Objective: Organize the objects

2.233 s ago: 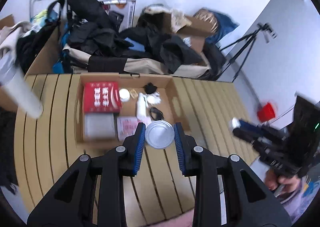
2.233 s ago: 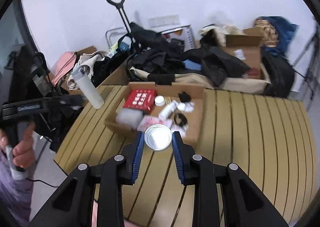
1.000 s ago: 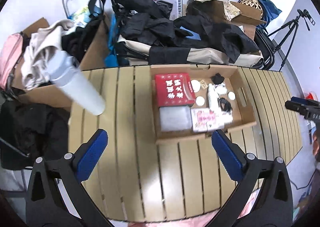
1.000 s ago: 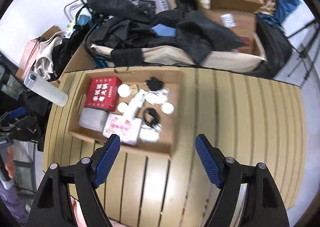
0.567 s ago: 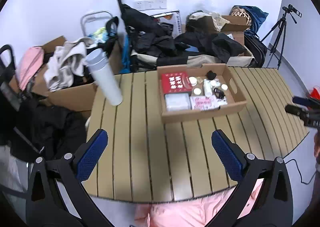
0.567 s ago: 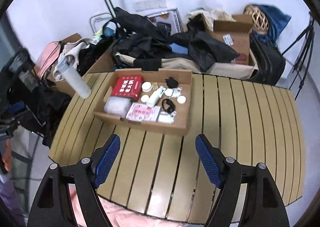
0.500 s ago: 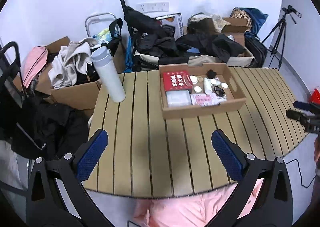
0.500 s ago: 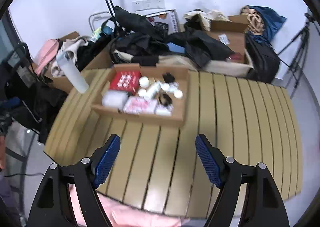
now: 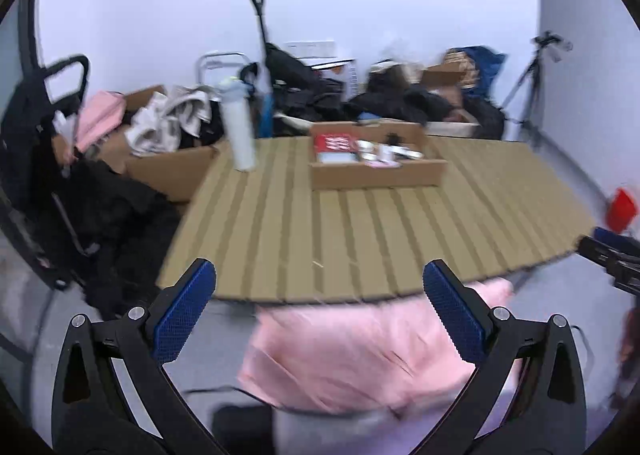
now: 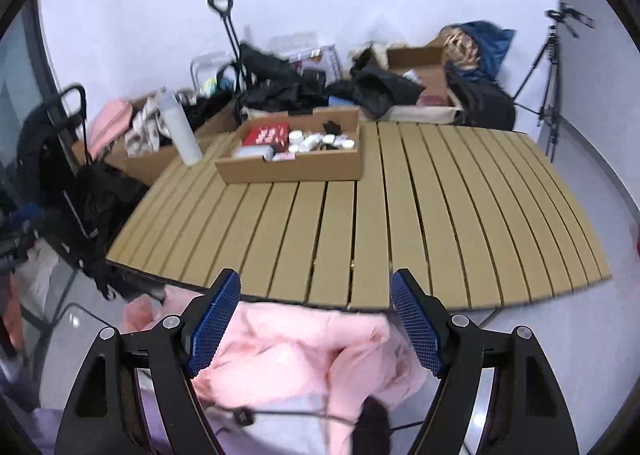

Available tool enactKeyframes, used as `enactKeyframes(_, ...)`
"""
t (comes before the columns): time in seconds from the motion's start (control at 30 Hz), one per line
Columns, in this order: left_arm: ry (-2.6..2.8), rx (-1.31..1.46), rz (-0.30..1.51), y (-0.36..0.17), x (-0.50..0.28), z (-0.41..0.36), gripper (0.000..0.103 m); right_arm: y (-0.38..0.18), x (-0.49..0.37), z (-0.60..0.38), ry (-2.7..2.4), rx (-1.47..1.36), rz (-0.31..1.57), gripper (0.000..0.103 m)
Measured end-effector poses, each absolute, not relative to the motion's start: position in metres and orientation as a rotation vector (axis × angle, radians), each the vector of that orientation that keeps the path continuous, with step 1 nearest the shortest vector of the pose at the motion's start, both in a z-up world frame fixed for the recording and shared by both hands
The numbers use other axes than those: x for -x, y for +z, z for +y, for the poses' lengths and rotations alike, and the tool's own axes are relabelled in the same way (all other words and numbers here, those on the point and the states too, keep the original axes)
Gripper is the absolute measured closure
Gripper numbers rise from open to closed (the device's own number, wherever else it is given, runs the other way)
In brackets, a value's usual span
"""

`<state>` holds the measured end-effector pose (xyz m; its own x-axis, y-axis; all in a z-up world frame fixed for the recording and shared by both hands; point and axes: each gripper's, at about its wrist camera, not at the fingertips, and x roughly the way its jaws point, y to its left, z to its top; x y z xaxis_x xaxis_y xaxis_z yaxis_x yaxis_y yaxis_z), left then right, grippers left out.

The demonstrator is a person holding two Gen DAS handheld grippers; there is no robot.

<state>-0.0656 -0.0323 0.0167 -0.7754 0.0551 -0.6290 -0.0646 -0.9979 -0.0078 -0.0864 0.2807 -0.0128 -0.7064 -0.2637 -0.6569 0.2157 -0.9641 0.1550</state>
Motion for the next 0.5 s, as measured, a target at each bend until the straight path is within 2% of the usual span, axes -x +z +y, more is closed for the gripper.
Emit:
enactKeyframes(0.07, 2.910, 1.004, -0.049, 0.008, 0.043, -0.032, 0.000, -0.019, 0.064, 0.275, -2.717, -0.975, -0.113, 0.019)
enactKeyframes(0.13, 2.906, 0.959, -0.078, 0.004, 0.027, -0.028, 0.000, -0.025, 0.054, 0.261, -2.719, -0.984, -0.007, 0.019)
enactKeyframes(0.27, 2.956, 0.925, 0.080, 0.005, 0.016, -0.014, 0.000, -0.020, 0.041, 0.238, -2.670, -0.941, 0.071, 0.019)
enactKeyframes(0.5, 2.953, 0.959, 0.048, -0.001, 0.017, -0.013, 0.000, -0.025, 0.039, 0.222, -2.701, -0.952, 0.142, 0.019)
